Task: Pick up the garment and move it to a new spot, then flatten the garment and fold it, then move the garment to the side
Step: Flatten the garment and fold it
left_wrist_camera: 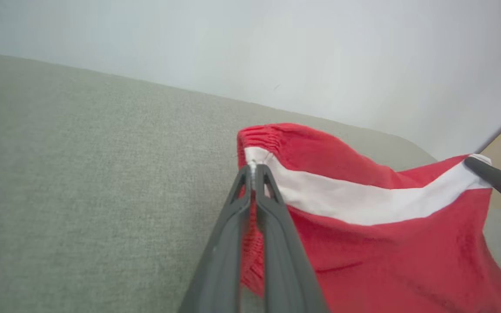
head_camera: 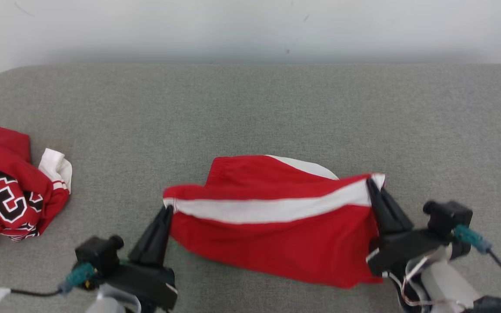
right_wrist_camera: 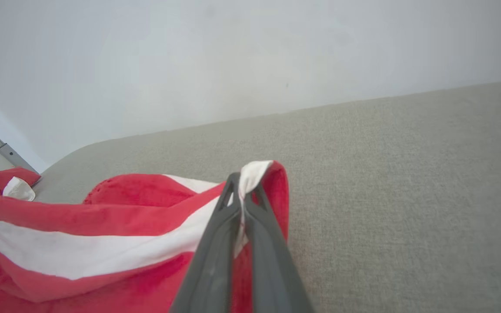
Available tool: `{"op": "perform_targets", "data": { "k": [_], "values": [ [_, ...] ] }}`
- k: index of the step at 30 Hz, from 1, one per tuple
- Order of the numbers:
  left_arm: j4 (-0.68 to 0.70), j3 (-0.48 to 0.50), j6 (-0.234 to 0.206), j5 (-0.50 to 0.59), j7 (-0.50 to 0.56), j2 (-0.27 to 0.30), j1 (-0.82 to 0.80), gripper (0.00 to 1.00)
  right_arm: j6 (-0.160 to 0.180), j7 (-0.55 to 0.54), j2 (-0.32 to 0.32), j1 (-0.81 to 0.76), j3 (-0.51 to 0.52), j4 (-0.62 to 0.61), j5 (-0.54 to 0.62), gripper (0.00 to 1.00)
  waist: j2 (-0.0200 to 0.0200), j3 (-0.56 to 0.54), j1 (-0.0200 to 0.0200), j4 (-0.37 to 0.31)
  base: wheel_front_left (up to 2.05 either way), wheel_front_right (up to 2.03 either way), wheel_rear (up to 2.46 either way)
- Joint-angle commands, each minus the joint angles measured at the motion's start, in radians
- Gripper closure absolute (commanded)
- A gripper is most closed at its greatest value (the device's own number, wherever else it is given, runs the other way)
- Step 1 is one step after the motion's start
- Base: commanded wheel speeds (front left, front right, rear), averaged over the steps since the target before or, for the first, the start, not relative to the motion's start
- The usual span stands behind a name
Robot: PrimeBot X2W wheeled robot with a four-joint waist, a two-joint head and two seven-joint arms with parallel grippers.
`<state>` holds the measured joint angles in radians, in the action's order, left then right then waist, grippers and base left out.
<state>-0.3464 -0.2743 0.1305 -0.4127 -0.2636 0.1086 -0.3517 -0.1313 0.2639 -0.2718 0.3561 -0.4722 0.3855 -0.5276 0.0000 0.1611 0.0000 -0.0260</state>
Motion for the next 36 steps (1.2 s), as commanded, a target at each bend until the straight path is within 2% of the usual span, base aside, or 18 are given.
{"op": "perform_targets", "data": {
  "k": [1, 8, 11, 14, 19, 23, 27, 31, 34, 35, 36],
  "values": [
    [0.019, -0.014, -0.001, -0.012, -0.002, 0.034, -0.039, 1.0, 0.001, 0.0, -0.004, 0.039, 0.005, -0.015, 0.011, 1.0, 0.0, -0.004, 0.0, 0.003, 0.0, 0.0, 0.0],
    [0.029, -0.122, -0.001, -0.037, -0.002, 0.199, -0.326, 1.0, 0.001, 0.0, -0.034, 0.26, 0.047, -0.036, 0.054, 1.0, 0.0, 0.016, 0.0, 0.014, 0.0, 0.0, 0.0],
    [-0.017, -0.182, -0.001, -0.031, -0.002, 0.267, -0.499, 1.0, 0.001, 0.0, -0.038, 0.42, 0.051, 0.001, 0.084, 1.0, 0.0, 0.056, 0.0, 0.007, 0.0, 0.0, 0.0],
    [-0.07, -0.223, -0.001, -0.025, -0.002, 0.308, -0.688, 1.0, 0.001, 0.0, -0.038, 0.599, 0.053, 0.079, 0.123, 1.0, 0.0, 0.112, 0.0, 0.006, 0.0, 0.0, 0.0],
    [-0.129, -0.234, -0.001, 0.02, -0.001, 0.303, -0.958, 1.0, 0.001, 0.0, -0.045, 0.899, 0.083, 0.229, 0.218, 1.0, 0.0, 0.201, 0.0, 0.012, 0.0, 0.0, 0.0],
    [-0.105, -0.202, -0.001, 0.055, -0.001, 0.276, -1.088, 1.0, 0.001, 0.0, -0.032, 1.068, 0.152, 0.31, 0.311, 1.0, 0.0, 0.257, 0.0, 0.003, 0.0, 0.0, 0.0],
    [-0.079, -0.175, -0.001, 0.06, -0.001, 0.253, -1.098, 1.0, 0.001, 0.0, -0.018, 1.128, 0.174, 0.341, 0.356, 1.0, 0.0, 0.283, 0.0, -0.006, 0.0, 0.0, 0.0],
    [-0.065, -0.229, -0.001, 0.034, -0.001, 0.255, -1.016, 1.0, 0.001, 0.0, 0.001, 1.083, 0.155, 0.349, 0.337, 1.0, 0.0, 0.302, 0.0, -0.026, 0.0, 0.0, 0.0],
    [-0.051, -0.222, -0.001, 0.001, -0.002, 0.252, -0.92, 1.0, 0.001, 0.0, -0.002, 0.987, 0.124, 0.322, 0.292, 1.0, 0.0, 0.303, 0.0, -0.036, 0.0, 0.0, 0.0],
    [-0.039, -0.215, -0.001, 0.005, -0.002, 0.231, -0.748, 1.0, 0.001, 0.0, -0.028, 0.797, 0.108, 0.265, 0.19, 1.0, 0.0, 0.287, 0.0, -0.042, 0.0, 0.0, 0.0],
    [-0.036, -0.207, -0.001, 0.007, -0.001, 0.222, -0.706, 1.0, 0.001, 0.0, -0.033, 0.747, 0.112, 0.256, 0.169, 1.0, 0.0, 0.282, 0.0, -0.042, 0.0, 0.0, 0.0]
  ]
}}
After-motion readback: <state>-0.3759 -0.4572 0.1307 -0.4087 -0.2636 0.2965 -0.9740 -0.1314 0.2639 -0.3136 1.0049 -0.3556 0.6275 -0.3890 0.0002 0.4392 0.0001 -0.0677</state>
